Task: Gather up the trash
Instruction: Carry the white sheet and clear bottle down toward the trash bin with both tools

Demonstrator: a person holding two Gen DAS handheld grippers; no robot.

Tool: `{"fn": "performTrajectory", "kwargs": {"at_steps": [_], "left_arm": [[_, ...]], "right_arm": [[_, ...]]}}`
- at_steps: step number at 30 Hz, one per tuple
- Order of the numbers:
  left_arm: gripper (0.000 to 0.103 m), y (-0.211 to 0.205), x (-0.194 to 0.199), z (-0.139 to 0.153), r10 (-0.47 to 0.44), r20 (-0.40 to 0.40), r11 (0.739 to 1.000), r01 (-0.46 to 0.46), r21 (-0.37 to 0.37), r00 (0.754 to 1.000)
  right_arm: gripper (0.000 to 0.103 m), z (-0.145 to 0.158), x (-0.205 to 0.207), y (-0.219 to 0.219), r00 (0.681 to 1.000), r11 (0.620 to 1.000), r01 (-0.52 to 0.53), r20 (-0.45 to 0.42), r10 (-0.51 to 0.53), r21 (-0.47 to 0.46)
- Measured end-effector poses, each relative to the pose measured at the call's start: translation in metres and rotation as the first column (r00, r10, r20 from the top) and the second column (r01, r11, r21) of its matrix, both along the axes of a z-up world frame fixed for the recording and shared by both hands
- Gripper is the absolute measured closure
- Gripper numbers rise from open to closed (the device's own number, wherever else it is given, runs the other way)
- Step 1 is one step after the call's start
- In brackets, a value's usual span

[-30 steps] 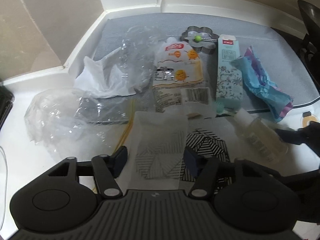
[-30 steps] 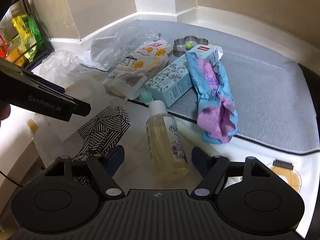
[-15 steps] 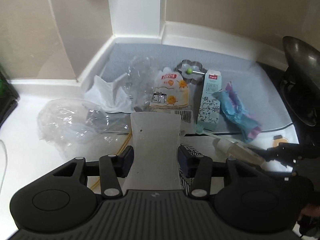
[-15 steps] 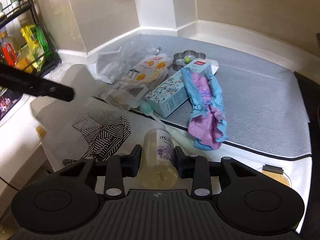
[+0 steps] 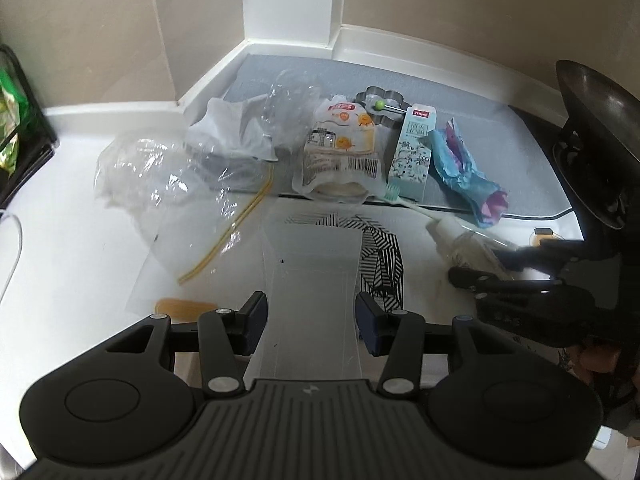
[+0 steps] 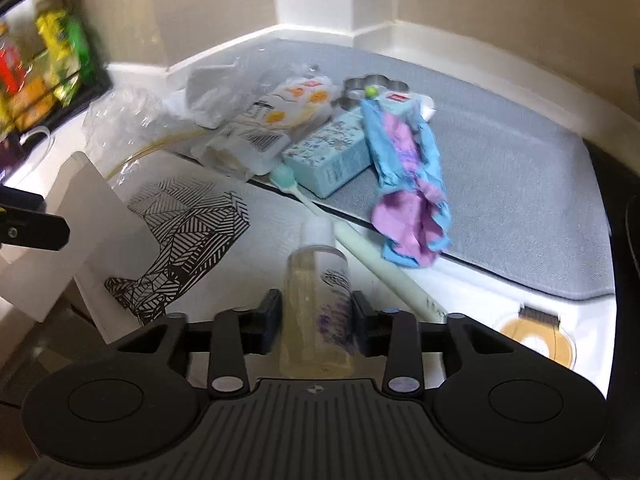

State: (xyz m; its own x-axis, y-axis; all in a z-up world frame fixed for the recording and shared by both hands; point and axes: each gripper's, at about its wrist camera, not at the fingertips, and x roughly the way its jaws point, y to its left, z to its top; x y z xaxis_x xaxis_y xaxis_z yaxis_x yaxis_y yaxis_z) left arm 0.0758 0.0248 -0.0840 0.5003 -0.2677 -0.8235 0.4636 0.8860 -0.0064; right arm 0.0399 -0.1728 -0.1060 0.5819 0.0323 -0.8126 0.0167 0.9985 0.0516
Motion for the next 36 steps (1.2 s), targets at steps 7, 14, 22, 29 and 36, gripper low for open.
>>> {"fn": "performTrajectory", "kwargs": {"at_steps": [7,14,22,29,36], "left_arm": [[0.05,0.013,-0.017,0.007,0.024,-0.001,0.999,-0.024,-0.034,1.0],[0.049,0.041,-0.056,0.006,0.061,-0.023,0.998,-0.062,-0.032,0.998],[0.049,0.068,-0.102,-0.068,0.085,-0.206,0.994,-0.07,0.078,0.975],[0.049,0.092,-0.148,-0.11,0.092,-0.3,0.988,-0.048,0.15,0.949],[0.049,0.118,-0.176,-0.083,0.086,-0.263,0.988,-0.049,0.144,0.961]], "right_arm": [[0.066,0.001,-0.004,-0.002,0.999,1.0,0.029,0.029,-0.029,0.006],[0.066,0.031,-0.04,0.016,0.997,0.995,-0.044,0.064,0.039,0.091],[0.066,0.014,-0.093,0.073,0.978,0.959,-0.18,-0.061,0.198,0.217],[0.066,-0.035,-0.141,0.094,0.939,0.956,-0.139,-0.271,0.21,0.259],[0.066,-0.016,-0.175,0.095,0.941,0.964,-0.11,-0.287,0.18,0.243]]}}
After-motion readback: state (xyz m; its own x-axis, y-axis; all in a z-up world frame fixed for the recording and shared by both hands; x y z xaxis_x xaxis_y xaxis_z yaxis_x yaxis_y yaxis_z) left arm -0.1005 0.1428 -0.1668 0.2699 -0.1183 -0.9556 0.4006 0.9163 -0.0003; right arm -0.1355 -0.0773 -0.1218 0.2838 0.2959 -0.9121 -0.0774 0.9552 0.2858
